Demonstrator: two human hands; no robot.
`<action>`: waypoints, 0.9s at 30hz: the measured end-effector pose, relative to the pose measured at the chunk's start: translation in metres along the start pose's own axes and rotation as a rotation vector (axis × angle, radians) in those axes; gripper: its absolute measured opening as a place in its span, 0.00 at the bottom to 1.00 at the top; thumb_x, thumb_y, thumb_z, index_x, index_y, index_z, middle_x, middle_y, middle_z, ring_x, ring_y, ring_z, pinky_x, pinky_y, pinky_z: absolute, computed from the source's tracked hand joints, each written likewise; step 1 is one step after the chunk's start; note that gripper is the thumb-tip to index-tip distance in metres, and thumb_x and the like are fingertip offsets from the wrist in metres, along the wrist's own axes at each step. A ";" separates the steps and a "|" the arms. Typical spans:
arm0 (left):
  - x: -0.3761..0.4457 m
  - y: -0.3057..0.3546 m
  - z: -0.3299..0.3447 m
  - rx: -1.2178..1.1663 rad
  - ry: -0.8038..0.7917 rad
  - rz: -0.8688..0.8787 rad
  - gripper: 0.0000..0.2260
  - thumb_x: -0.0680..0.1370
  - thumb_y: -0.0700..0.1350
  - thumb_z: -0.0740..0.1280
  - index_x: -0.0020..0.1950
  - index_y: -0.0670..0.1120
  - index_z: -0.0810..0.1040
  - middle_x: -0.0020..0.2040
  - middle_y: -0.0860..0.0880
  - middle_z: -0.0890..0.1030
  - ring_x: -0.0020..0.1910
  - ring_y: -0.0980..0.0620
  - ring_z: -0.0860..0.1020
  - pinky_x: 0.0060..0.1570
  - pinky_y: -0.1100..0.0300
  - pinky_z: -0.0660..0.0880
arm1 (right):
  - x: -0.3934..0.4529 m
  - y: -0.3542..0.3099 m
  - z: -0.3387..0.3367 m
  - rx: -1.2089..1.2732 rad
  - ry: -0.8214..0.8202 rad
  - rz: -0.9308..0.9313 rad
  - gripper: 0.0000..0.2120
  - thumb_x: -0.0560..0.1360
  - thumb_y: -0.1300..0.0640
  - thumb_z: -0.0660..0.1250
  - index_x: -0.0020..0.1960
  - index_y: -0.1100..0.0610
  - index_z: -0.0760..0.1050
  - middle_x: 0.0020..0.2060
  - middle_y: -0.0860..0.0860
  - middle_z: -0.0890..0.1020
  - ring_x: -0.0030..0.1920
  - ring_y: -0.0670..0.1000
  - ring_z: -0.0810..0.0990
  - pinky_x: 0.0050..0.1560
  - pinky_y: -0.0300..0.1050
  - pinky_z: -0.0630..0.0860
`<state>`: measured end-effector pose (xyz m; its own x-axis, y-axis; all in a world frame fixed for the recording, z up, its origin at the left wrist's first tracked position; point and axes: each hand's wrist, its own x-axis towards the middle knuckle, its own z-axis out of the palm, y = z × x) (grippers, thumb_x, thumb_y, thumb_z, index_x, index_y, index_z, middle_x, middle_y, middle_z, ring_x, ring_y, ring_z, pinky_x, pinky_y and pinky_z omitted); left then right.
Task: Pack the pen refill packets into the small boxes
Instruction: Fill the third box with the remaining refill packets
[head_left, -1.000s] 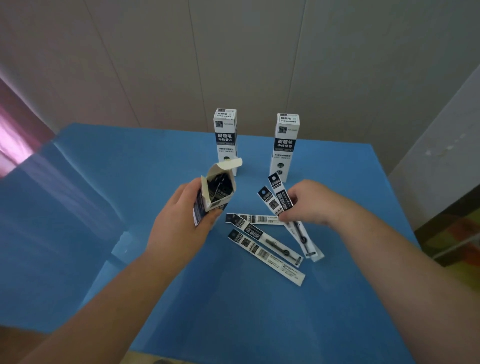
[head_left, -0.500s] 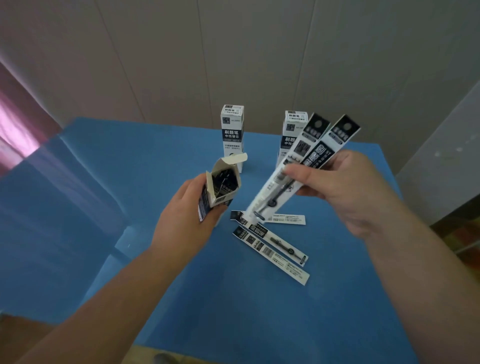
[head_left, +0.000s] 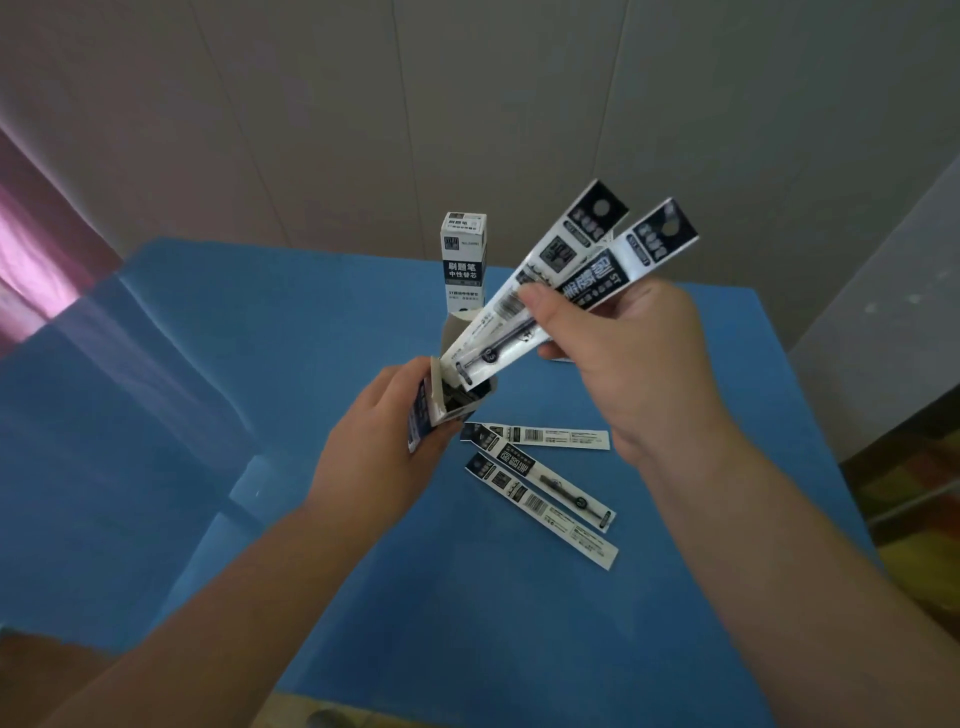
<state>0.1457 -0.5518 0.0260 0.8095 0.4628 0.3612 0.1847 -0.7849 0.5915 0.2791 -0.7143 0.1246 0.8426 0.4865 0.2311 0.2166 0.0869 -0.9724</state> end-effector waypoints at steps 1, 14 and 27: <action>0.000 0.000 0.000 0.007 0.000 0.009 0.17 0.77 0.53 0.70 0.64 0.59 0.71 0.58 0.62 0.74 0.53 0.56 0.76 0.45 0.56 0.75 | 0.001 0.002 0.003 -0.039 -0.002 -0.010 0.01 0.72 0.52 0.76 0.43 0.48 0.85 0.40 0.47 0.88 0.41 0.50 0.87 0.42 0.52 0.84; 0.001 0.000 0.005 -0.004 0.006 0.016 0.18 0.77 0.52 0.72 0.64 0.57 0.73 0.58 0.61 0.76 0.55 0.56 0.77 0.48 0.53 0.78 | -0.010 0.036 0.031 -0.537 -0.217 -0.009 0.08 0.72 0.47 0.77 0.47 0.47 0.82 0.31 0.30 0.79 0.34 0.31 0.77 0.30 0.27 0.70; 0.004 -0.008 0.011 0.062 0.043 0.074 0.19 0.75 0.55 0.73 0.63 0.60 0.70 0.55 0.66 0.71 0.50 0.57 0.75 0.42 0.59 0.73 | 0.009 0.009 0.035 -0.997 -0.515 -0.168 0.04 0.75 0.51 0.70 0.45 0.47 0.85 0.35 0.47 0.81 0.39 0.52 0.80 0.38 0.46 0.77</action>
<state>0.1535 -0.5482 0.0140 0.7978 0.4189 0.4336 0.1605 -0.8408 0.5170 0.2714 -0.6792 0.1164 0.5125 0.8538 0.0920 0.7983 -0.4342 -0.4174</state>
